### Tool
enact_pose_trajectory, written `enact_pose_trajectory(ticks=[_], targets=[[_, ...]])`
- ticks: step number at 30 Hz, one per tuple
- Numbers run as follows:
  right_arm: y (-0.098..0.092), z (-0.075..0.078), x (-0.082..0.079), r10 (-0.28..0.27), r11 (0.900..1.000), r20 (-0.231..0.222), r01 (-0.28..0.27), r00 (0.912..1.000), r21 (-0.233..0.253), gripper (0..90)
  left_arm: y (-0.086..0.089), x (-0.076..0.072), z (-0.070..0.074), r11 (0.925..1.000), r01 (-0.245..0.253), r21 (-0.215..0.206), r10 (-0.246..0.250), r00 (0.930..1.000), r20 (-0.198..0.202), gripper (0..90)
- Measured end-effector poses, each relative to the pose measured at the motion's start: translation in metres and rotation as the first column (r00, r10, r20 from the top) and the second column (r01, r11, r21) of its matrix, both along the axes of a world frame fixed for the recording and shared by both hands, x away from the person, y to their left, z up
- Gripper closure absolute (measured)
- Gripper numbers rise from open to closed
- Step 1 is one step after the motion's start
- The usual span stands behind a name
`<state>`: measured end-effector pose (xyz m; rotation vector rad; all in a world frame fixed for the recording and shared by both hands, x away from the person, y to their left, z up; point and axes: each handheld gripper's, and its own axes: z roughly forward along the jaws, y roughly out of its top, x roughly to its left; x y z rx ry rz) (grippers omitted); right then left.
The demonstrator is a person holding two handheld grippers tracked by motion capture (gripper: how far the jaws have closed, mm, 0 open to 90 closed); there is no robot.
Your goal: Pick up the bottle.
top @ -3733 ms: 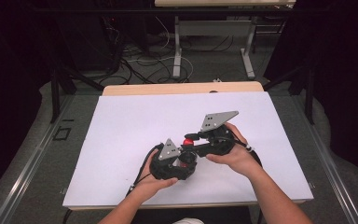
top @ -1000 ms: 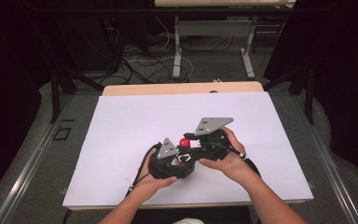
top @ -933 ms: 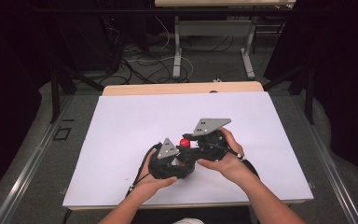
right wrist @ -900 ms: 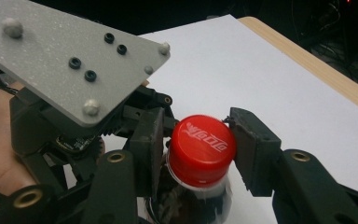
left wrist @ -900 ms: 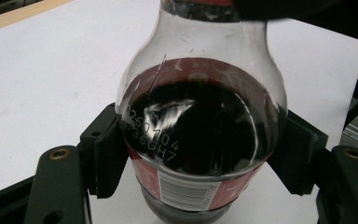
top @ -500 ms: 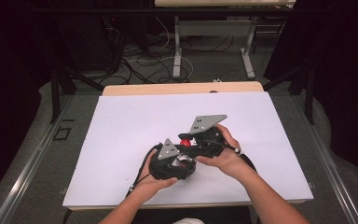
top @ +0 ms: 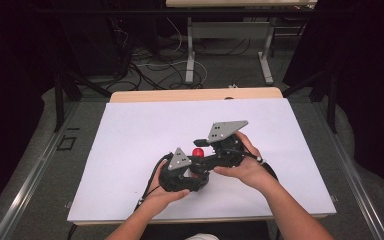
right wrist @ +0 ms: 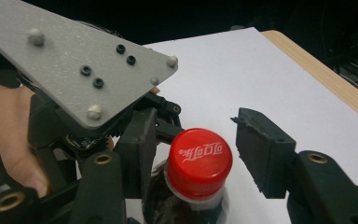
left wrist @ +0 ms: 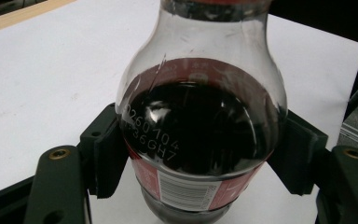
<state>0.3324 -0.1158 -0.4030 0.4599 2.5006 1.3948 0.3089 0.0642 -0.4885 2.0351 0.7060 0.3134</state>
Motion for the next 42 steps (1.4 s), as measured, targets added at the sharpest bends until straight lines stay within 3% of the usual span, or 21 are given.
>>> enact_pose_trajectory(ticks=[3, 7, 12, 14, 17, 21, 28, 33, 34, 39, 42], targets=[[0.003, 0.0, -0.005, -0.055, 0.998, 0.004, 0.055, 0.9985, -0.018, 52.2, 0.001, 0.001, 0.0, 1.0, 0.002, 0.006, -0.002, 1.0, 0.003, 30.3], [0.007, -0.001, -0.007, -0.042, 0.999, 0.011, 0.042, 0.9991, -0.024, 51.5, -0.001, 0.0, 0.0, 1.0, 0.0, -0.007, 0.0, 1.0, 0.002, 30.3], [0.009, -0.003, -0.005, -0.043, 0.998, 0.028, 0.044, 0.9987, -0.033, 57.8, -0.001, 0.0, 0.0, 0.9999, 0.009, 0.013, -0.009, 0.9999, 0.007, 30.3], [0.009, -0.003, -0.002, -0.023, 0.999, 0.038, 0.024, 0.999, -0.039, 60.5, -0.001, -0.001, -0.001, 1.0, 0.007, 0.006, -0.007, 1.0, 0.006, 30.3], [0.004, 0.0, 0.005, 0.06, 0.997, 0.016, -0.06, 0.9981, -0.046, 60.9, -0.002, -0.002, 0.0, 0.9999, 0.011, 0.002, -0.011, 0.9999, 0.009, 30.3], [0.0, 0.0, 0.011, 0.091, 0.996, 0.001, -0.091, 0.9959, -0.02, 60.9, -0.002, -0.002, 0.001, 0.9998, 0.017, 0.004, -0.017, 0.9998, 0.002, 30.3], [0.002, 0.001, 0.005, 0.048, 0.999, -0.005, -0.048, 0.9988, -0.018, 54.2, -0.001, -0.001, 0.0, 1.0, 0.004, 0.004, -0.004, 1.0, 0.006, 30.3], [0.002, 0.001, -0.001, -0.019, 1.0, -0.018, 0.019, 0.9997, -0.017, 52.8, 0.001, 0.0, 0.0, 1.0, 0.002, -0.007, -0.002, 1.0, -0.005, 30.3], [0.003, 0.0, -0.003, -0.054, 0.998, -0.011, 0.054, 0.9985, -0.021, 52.8, 0.002, 0.001, 0.0, 1.0, -0.002, -0.007, 0.002, 1.0, -0.004, 30.3], [0.006, -0.002, -0.007, -0.099, 0.995, -0.031, 0.098, 0.9946, -0.029, 52.8, 0.003, 0.001, 0.0, 1.0, -0.001, 0.004, 0.001, 1.0, -0.008, 30.2], [0.008, -0.003, -0.007, -0.094, 0.995, -0.022, 0.093, 0.9954, -0.017, 54.1, 0.003, 0.001, -0.001, 0.9999, -0.012, -0.004, 0.012, 0.9999, -0.008, 30.2]])
